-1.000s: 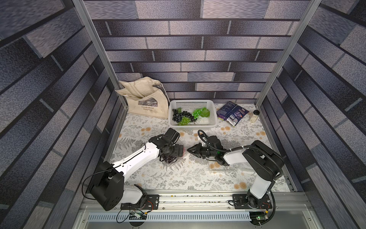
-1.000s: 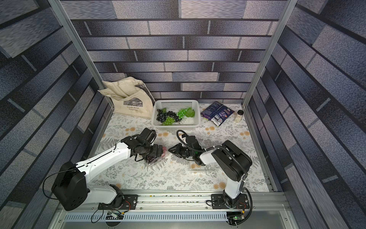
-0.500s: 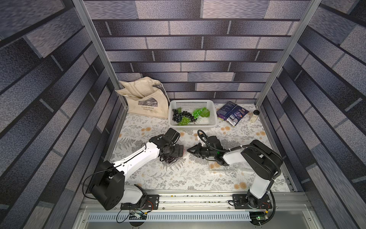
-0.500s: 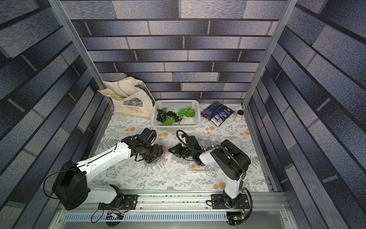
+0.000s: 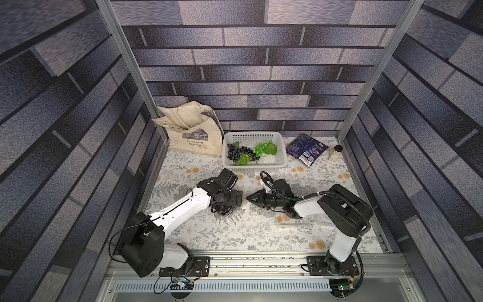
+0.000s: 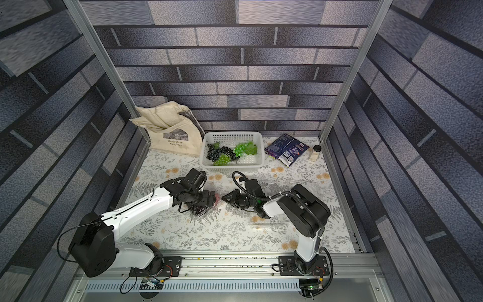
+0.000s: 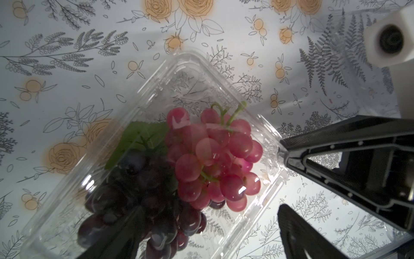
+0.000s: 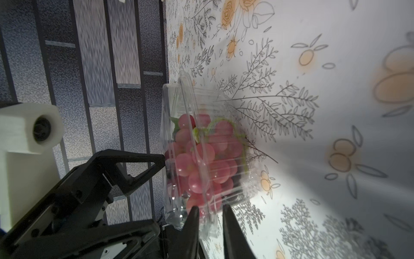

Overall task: Pack grapes into containers
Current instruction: Close the packing box at the center of the board.

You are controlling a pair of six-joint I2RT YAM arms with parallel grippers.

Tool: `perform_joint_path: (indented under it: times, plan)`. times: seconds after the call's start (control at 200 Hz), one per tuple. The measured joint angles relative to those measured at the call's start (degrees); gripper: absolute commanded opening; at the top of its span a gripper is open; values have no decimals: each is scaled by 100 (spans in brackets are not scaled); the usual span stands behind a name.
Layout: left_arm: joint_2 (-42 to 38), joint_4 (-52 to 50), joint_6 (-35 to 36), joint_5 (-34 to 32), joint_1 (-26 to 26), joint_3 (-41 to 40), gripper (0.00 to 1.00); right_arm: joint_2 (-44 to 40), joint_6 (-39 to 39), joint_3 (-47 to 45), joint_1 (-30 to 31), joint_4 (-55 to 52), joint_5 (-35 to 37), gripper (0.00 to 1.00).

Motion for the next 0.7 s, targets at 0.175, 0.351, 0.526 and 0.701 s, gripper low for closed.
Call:
perform_joint_path:
  times: [0.175,0.351,0.526,0.701]
  plan:
    - [-708,-76,-229,107,293,-22,96,-146,-238,133,0,-437,70,57]
    - [-1718,-291,-542,81,505,-219,98,-610,-883,634,0,-1554,343,64]
    - [-2127,-485,-909,87,514,-656,99,-1075,-1893,1427,0,-2887,721,69]
    - [-2212,-498,-1379,131,518,-1204,100,-1078,-2697,2037,0,-3646,763,71]
